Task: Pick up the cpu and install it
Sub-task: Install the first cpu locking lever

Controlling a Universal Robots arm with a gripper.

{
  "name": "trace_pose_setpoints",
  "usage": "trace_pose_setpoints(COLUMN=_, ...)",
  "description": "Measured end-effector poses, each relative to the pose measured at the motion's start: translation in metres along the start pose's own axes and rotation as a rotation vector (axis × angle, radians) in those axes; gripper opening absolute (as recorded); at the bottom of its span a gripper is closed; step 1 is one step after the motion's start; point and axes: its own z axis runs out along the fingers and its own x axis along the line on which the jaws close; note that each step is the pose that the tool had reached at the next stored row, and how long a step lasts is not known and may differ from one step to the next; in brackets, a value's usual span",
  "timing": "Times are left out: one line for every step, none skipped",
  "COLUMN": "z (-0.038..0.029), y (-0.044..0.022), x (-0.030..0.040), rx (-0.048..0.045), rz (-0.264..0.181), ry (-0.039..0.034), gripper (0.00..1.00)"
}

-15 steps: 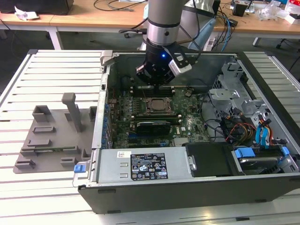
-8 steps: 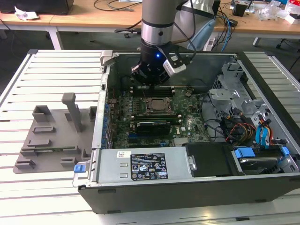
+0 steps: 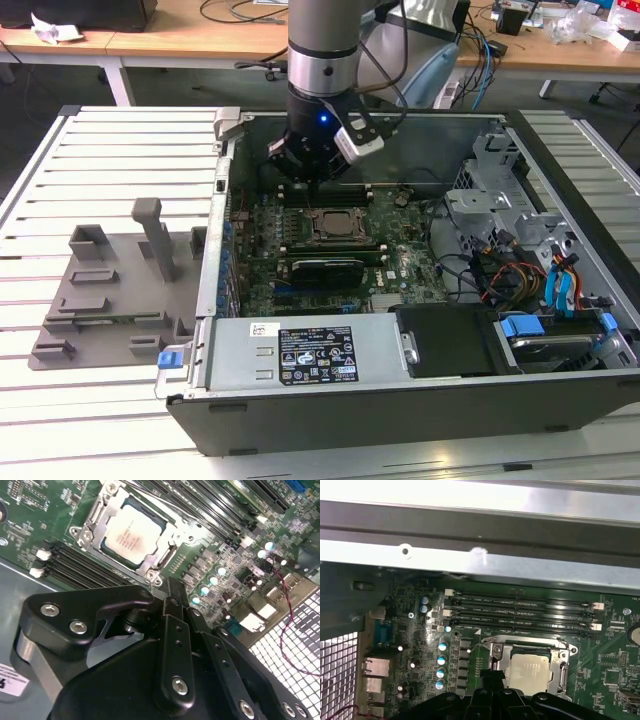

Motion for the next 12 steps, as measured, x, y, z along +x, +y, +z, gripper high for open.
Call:
trace_pose_setpoints(z=0.0000, y=0.0001, x=0.0011, rx=-0.0001, rz=0.000, ry=-0.0001, gripper=0.11)
trace_pose_setpoints(z=0.0000, y=0.0003, x=0.0031, rx=0.0001, rz=0.000, ry=0.0000, gripper=0.11)
trace_pose_setpoints(z=0.0001, y=0.0005, x=0.0059, rx=0.0000, rz=0.000, ry=0.0000, gripper=0.11)
trace_pose_setpoints(z=0.0002, y=0.0007, x=0.0079, rx=0.0000, rz=0.000, ry=-0.0001, gripper=0.11)
trace_pose_setpoints(z=0.0001, y=0.0008, x=0.0096, rx=0.0000, rz=0.000, ry=0.0000, gripper=0.11)
trace_pose_setpoints(z=0.0002, y=0.0012, x=0.0125, rx=0.0001, rz=0.000, ry=0.0000, gripper=0.11)
trace_pose_setpoints(z=0.0003, y=0.0019, x=0.0166, rx=0.0000, rz=0.000, ry=0.0000, gripper=0.11)
trace_pose_setpoints(z=0.0002, y=0.0029, x=0.0179, rx=0.0001, rz=0.000, ry=0.0001, gripper=0.11)
trace_pose_setpoints(z=0.0002, y=0.0058, x=0.0190, rx=-0.0007, rz=0.000, ry=0.0000, gripper=0.11)
trace_pose_setpoints(z=0.0001, y=0.0070, x=0.0225, rx=-0.0006, rz=0.000, ry=-0.0023, gripper=0.11)
trace_pose_setpoints(z=-0.0013, y=0.0082, x=0.0246, rx=-0.0002, rz=0.000, ry=-0.0057, gripper=0.11)
trace_pose_setpoints(z=-0.0026, y=0.0087, x=0.0246, rx=-0.0002, rz=0.000, ry=-0.0069, gripper=0.11)
